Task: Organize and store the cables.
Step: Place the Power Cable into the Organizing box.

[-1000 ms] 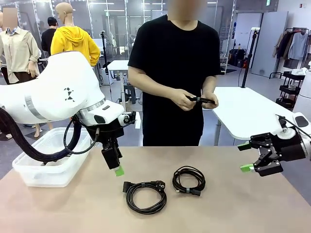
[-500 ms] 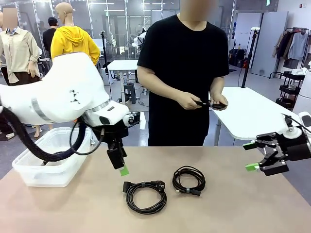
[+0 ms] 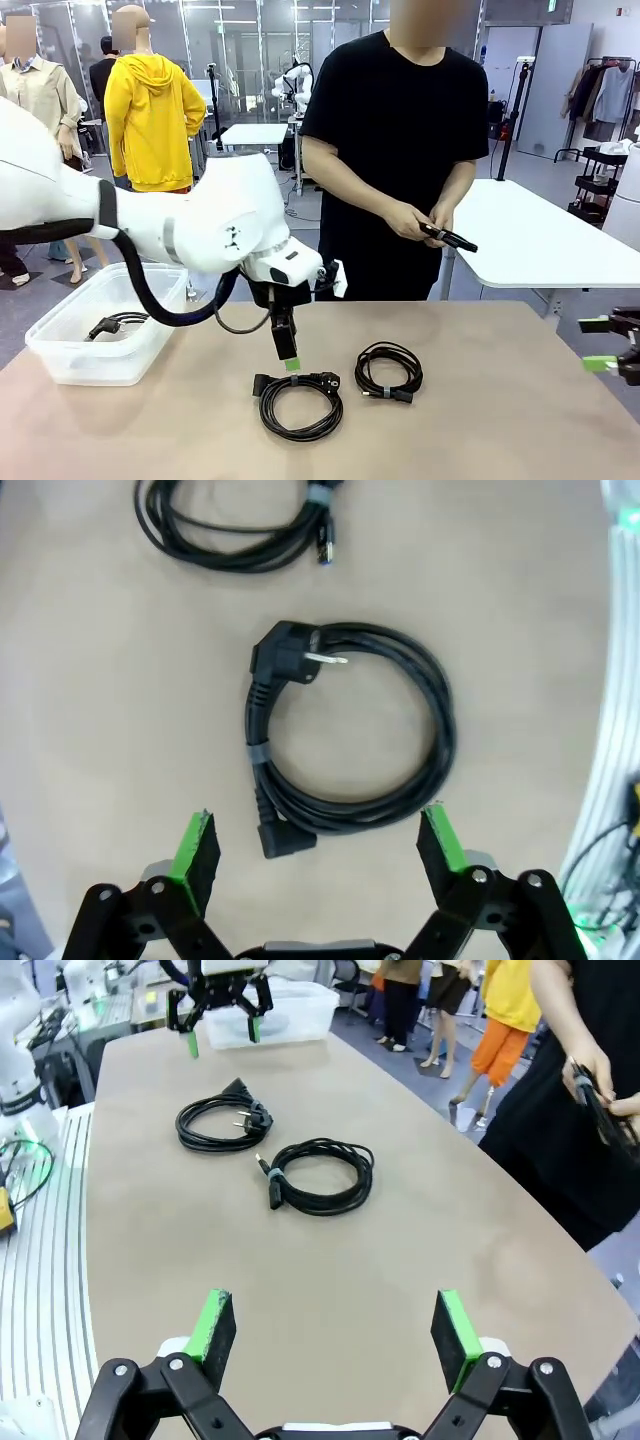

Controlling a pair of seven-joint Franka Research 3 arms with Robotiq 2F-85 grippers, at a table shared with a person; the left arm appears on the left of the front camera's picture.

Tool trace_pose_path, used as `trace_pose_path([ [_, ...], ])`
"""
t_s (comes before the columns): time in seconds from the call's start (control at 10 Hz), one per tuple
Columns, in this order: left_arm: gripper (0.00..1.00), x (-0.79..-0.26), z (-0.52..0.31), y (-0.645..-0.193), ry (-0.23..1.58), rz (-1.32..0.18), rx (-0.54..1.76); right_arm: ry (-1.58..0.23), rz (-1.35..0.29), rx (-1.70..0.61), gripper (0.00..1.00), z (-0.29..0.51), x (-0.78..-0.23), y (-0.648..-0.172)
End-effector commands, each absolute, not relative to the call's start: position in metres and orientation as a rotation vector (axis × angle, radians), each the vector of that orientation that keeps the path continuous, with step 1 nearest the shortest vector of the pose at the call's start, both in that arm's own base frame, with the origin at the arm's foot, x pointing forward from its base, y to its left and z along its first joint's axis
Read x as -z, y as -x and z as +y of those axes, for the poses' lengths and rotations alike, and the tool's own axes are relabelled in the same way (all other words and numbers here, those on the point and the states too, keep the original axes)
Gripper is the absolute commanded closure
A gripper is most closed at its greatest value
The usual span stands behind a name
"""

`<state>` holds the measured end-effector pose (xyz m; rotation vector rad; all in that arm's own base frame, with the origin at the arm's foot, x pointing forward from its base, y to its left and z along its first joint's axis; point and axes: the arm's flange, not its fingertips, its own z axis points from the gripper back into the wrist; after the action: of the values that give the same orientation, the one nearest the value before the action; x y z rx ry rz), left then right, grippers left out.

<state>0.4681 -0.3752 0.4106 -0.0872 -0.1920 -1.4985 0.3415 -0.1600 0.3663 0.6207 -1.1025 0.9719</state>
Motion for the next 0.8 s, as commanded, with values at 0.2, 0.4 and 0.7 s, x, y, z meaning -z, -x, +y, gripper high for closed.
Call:
trace_pose_path([
  [0.2,0.00,-0.377,-0.405,-0.493,0.012,-0.128,1.462,-0.621,-1.102,-0.972,0.00,-0.160,-0.366,-0.342],
  [0.4,0.00,-0.362,-0.408,-0.499,-0.010,-0.114,1.460,-0.621,-1.102,-0.972,0.00,-0.160,-0.366,-0.342],
  [0.7,0.00,-0.335,-0.404,-0.513,-0.024,-0.092,1.439,-0.621,-1.102,-0.972,0.00,-0.160,-0.366,-0.342],
])
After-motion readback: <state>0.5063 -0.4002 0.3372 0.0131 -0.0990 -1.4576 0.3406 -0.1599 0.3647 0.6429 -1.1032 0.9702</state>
